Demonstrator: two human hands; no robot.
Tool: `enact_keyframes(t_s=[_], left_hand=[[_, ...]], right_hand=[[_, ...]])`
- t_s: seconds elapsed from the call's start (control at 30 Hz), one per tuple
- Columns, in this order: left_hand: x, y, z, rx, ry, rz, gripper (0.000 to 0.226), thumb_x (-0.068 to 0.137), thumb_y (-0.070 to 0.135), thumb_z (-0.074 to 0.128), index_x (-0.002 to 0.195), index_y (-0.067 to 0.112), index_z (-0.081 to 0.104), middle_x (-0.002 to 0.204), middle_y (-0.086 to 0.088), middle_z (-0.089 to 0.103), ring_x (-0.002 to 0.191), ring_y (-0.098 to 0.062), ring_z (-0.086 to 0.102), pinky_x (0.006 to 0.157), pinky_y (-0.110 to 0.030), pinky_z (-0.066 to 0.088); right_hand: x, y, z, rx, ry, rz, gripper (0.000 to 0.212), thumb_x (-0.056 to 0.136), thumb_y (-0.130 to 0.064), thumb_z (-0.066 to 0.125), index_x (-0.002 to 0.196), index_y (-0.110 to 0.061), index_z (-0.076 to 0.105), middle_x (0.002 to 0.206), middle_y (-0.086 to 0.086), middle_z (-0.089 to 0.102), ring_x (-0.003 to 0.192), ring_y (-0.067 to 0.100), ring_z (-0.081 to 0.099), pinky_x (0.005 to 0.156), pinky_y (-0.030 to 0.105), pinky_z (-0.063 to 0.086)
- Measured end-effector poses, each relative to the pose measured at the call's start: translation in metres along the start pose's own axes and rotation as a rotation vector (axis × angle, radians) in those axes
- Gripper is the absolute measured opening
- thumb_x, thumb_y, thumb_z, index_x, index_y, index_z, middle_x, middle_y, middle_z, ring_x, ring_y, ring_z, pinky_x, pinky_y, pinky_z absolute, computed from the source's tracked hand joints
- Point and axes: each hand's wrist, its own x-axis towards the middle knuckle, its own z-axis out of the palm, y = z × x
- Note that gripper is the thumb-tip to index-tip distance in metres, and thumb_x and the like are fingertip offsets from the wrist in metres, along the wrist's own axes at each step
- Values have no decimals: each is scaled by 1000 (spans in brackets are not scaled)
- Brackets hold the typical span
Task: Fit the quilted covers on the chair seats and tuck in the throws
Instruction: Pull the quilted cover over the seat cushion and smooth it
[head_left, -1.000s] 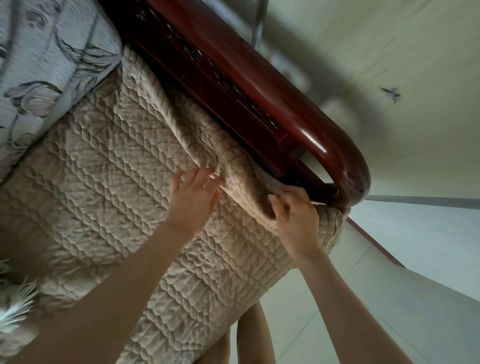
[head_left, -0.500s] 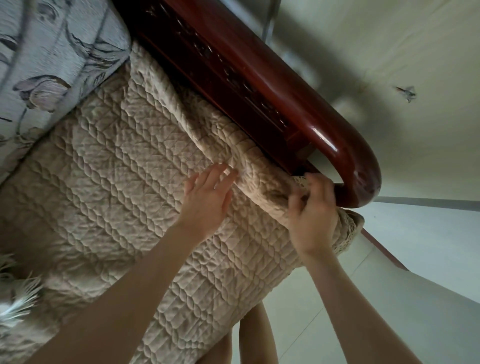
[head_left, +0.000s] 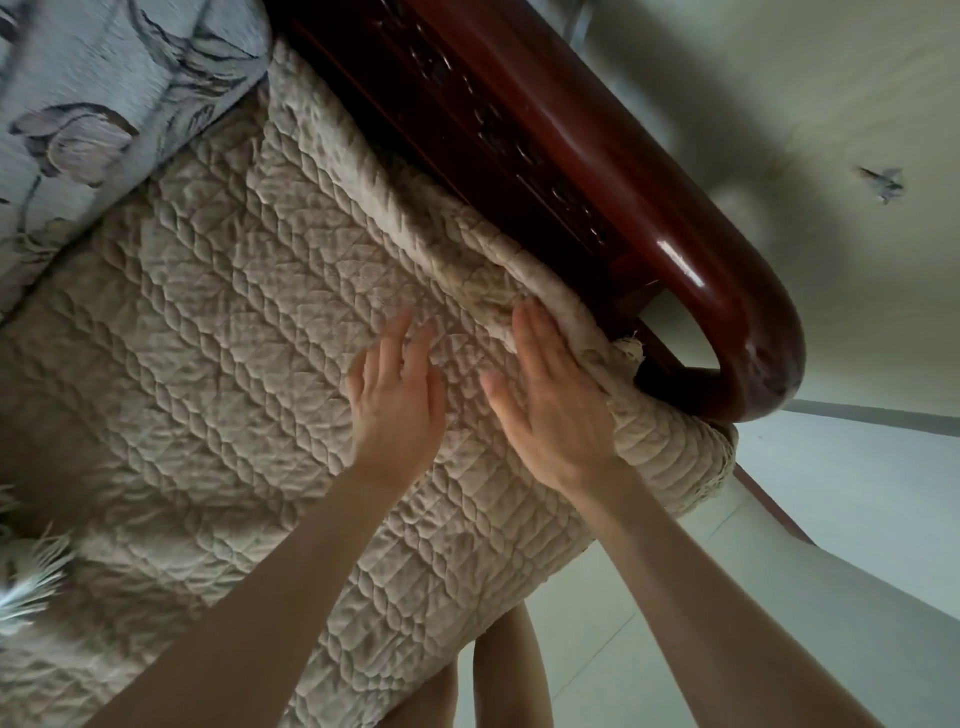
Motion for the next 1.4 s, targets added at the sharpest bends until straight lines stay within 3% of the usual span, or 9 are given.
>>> enact_keyframes(t_s=[0.07, 0.23, 0.57, 0.83, 1.0, 1.2, 1.27, 1.33, 1.4], left_hand=[[2, -1, 4, 21, 9, -20, 47, 94, 22, 43, 139, 9, 43, 148, -14, 41, 133, -29, 39, 105, -58, 33], [-3, -8, 8, 44, -54, -60, 61, 96, 41, 40, 150, 16, 28, 159, -7, 23, 146, -22, 13, 113, -64, 10], [-21, -22, 16, 179, -283, -68, 96, 82, 83, 19, 154, 22, 0, 162, 1, -8, 148, -21, -15, 110, -67, -10], [-13, -21, 27, 240, -339, -83, 106, 74, 90, 17, 154, 22, 1, 163, -1, -6, 148, -23, -14, 107, -60, -23], [-14, -22, 27, 228, -336, -85, 108, 72, 91, 19, 154, 24, -2, 162, 1, -11, 147, -20, -21, 106, -59, -26], [-16, -22, 20, 226, -325, -74, 109, 71, 92, 22, 151, 26, -11, 160, 5, -20, 145, -18, -25, 107, -59, -25], [-18, -20, 19, 231, -315, -76, 108, 72, 90, 22, 152, 23, -7, 161, 3, -15, 147, -20, -21, 108, -63, -20], [-21, -17, 18, 234, -302, -64, 108, 74, 88, 24, 153, 19, 0, 163, -2, -5, 149, -24, -13, 109, -67, -12], [-29, -15, 18, 234, -311, -30, 107, 75, 87, 27, 153, 17, 6, 163, -5, 2, 149, -26, -6, 109, -70, -6]], right_hand=[[-4, -2, 1, -99, 68, -117, 69, 100, -53, 20, 155, -14, 4, 162, 1, 1, 149, 10, -2, 121, 29, 5], [15, 16, -6, -42, -140, -55, 73, 98, -60, 20, 150, -26, -18, 155, -11, -29, 140, -1, -28, 112, 18, -16], [50, 27, 11, 229, -287, 220, 80, 92, -68, 30, 153, -35, -9, 162, -9, 7, 147, 12, 14, 120, 39, 17], [83, 43, 31, 306, -304, 330, 78, 93, -65, 37, 155, -26, 10, 162, 1, 15, 147, 17, 16, 119, 32, 11], [84, 46, 37, 384, -187, 328, 74, 92, -65, 38, 153, -26, 24, 157, 0, 30, 144, 18, 27, 119, 36, 21], [26, 34, 34, 198, 267, 10, 64, 92, -46, 49, 141, -4, 46, 138, 9, 56, 128, 20, 53, 101, 40, 48], [7, 34, 32, 15, 257, -44, 68, 94, -50, 43, 146, -7, 39, 149, 9, 43, 140, 22, 37, 113, 43, 34], [-4, 34, 29, -56, 49, 18, 78, 92, -64, 23, 155, -21, 11, 162, -2, 6, 150, 15, -2, 121, 41, 3], [-5, 40, 29, -66, -117, 87, 81, 86, -72, 8, 151, -29, -13, 157, -11, -24, 144, 7, -25, 118, 39, -11]])
